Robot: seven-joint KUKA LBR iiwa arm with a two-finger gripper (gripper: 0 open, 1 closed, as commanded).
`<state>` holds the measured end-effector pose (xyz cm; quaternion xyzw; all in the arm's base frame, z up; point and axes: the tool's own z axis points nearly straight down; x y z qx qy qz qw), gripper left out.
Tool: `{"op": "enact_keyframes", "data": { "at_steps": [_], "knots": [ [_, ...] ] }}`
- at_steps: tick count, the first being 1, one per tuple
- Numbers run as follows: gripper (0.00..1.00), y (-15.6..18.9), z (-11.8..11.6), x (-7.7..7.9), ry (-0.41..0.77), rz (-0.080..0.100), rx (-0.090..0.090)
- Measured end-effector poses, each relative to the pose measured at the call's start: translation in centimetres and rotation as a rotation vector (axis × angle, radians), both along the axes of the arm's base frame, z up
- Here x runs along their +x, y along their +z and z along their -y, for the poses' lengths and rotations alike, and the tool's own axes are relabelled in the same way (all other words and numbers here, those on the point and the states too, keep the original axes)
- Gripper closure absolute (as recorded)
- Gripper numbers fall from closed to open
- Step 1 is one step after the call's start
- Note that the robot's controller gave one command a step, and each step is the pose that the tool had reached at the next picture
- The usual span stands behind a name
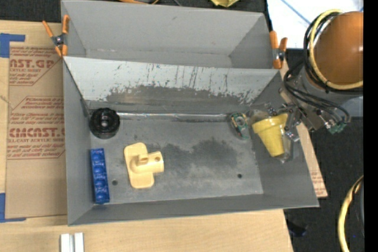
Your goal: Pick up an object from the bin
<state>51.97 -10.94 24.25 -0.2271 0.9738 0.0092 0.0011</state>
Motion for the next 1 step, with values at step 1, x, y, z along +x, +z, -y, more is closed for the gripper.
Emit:
{"op": "enact_keyframes", "data": {
  "at_steps": [1],
  "knots": [
    [1.0, -0.51, 0.15, -1.34, -0.004, 0.007, -0.002]
  ]
}}
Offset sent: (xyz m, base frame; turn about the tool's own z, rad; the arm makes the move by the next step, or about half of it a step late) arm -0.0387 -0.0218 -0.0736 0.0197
